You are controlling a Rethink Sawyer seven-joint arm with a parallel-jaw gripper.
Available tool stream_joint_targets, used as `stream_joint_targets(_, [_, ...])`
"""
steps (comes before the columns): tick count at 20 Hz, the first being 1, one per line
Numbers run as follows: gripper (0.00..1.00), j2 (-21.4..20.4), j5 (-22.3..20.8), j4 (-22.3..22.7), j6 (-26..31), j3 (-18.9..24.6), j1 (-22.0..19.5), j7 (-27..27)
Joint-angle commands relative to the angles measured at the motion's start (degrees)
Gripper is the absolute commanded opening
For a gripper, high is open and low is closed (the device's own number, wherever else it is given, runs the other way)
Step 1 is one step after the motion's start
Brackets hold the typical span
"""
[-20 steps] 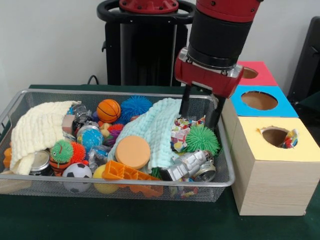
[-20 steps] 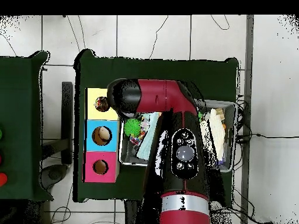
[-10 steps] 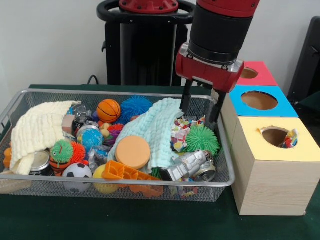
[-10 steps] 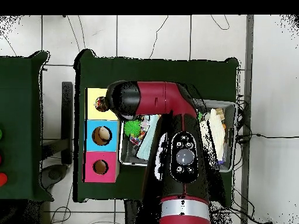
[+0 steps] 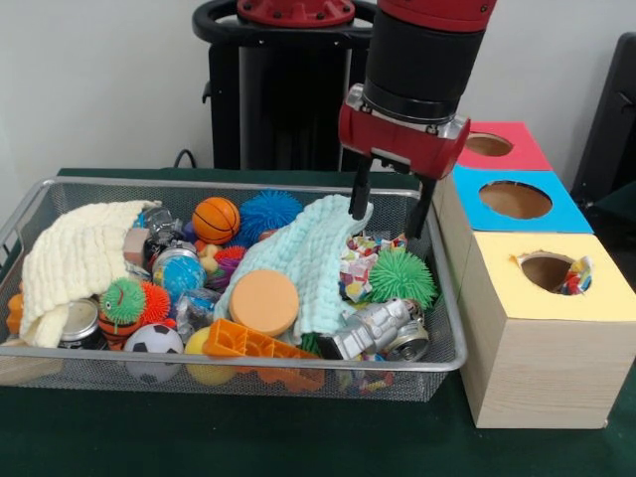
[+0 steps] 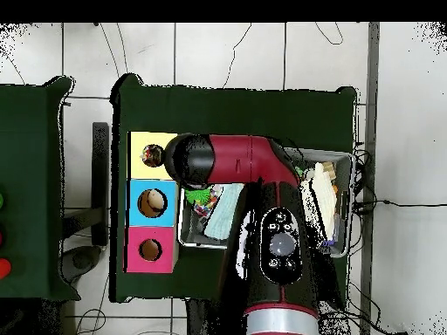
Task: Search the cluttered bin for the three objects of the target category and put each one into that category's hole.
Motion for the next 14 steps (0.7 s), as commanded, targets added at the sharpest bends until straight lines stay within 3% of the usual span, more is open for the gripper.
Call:
stream_joint_targets(1, [1.0,0.7,-2.8,10.0,-6.5,3.7,-1.0,-1.3])
stream_joint_targets(7, [1.0,-2.6,-4.8,16.0,-9.8,1.7,2.0,-0.3])
stream_joint_targets(14, [1.0,0.7,-6.6,17.8,-15.6,0.3,3.2,1.9])
